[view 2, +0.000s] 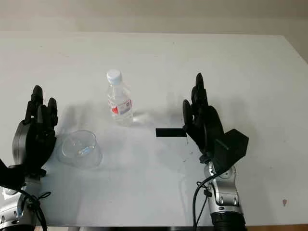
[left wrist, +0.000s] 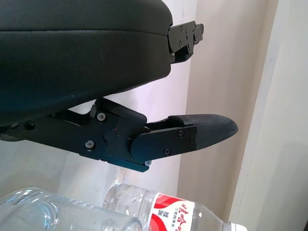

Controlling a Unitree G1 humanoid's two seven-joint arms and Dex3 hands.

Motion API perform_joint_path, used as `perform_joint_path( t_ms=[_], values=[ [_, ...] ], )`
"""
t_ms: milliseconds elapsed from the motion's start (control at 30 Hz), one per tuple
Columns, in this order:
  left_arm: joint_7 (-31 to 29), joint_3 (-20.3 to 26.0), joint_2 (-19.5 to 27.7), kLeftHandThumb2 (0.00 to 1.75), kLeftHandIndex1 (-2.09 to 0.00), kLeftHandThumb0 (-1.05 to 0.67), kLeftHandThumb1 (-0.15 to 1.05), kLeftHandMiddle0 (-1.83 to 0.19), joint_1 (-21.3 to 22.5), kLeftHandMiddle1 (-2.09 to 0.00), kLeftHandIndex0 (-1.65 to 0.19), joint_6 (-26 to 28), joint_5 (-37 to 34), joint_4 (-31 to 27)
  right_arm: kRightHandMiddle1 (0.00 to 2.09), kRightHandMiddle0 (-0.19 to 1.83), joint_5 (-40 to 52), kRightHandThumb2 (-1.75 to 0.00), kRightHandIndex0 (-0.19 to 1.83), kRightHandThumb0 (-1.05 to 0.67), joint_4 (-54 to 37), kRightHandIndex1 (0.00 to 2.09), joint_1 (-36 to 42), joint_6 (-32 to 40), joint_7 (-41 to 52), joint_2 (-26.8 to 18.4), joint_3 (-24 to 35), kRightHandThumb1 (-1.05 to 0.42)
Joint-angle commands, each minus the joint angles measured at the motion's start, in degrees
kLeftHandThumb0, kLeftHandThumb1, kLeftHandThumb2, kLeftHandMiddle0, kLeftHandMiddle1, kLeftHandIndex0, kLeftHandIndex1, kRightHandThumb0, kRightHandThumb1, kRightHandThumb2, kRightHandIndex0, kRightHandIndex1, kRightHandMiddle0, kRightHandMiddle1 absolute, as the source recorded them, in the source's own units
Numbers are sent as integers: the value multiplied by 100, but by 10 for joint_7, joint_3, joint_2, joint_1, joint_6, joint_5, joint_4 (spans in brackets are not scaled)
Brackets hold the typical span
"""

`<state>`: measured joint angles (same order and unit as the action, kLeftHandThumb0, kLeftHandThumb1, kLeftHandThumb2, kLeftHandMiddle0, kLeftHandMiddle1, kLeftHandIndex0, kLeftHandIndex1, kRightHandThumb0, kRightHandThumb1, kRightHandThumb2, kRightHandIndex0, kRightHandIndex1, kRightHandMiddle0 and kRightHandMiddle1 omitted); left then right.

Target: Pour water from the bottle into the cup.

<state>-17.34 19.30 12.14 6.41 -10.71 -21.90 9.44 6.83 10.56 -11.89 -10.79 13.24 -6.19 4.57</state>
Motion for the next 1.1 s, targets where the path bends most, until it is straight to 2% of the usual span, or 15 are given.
perform_joint_path(
  t_ms=[0, 200, 367, 467, 800, 1067],
  values=[
    [-1, 3, 3, 54, -5, -74, 105, 17, -2, -6, 17, -3, 2, 3, 0, -19, -5, -54, -19, -86, -19, 0, 9, 4, -1, -10, -1, -105],
    [2, -2, -1, 54, -5, -73, 105, 17, 8, -5, 17, -7, 6, 8, 0, -19, -12, -45, -19, -84, 18, 0, -12, -11, 23, -29, -2, -105],
    [0, 7, 0, 53, -5, -73, 105, 16, 12, -6, 16, -16, -1, 21, 0, -19, 38, -14, -19, -87, 85, 0, -80, -29, 97, -19, -5, -103],
    [2, 6, -3, 52, -5, -72, 105, 16, 12, -5, 17, -20, 1, 22, 0, -19, 34, -6, -19, -92, 112, 0, -132, -17, 108, -15, -17, -98],
    [17, 1, -10, 52, -6, -73, 105, 15, 9, -5, 16, -15, 3, 12, 0, -19, 6, -4, -19, -93, 264, 0, -298, -43, 157, 8, -57, -91],
    [18, 2, -6, 52, -5, -72, 105, 16, 12, -5, 17, -16, 4, 11, 0, -19, -28, -6, -19, -95, 382, 0, -361, -98, 190, 25, -80, -94]
  ],
)
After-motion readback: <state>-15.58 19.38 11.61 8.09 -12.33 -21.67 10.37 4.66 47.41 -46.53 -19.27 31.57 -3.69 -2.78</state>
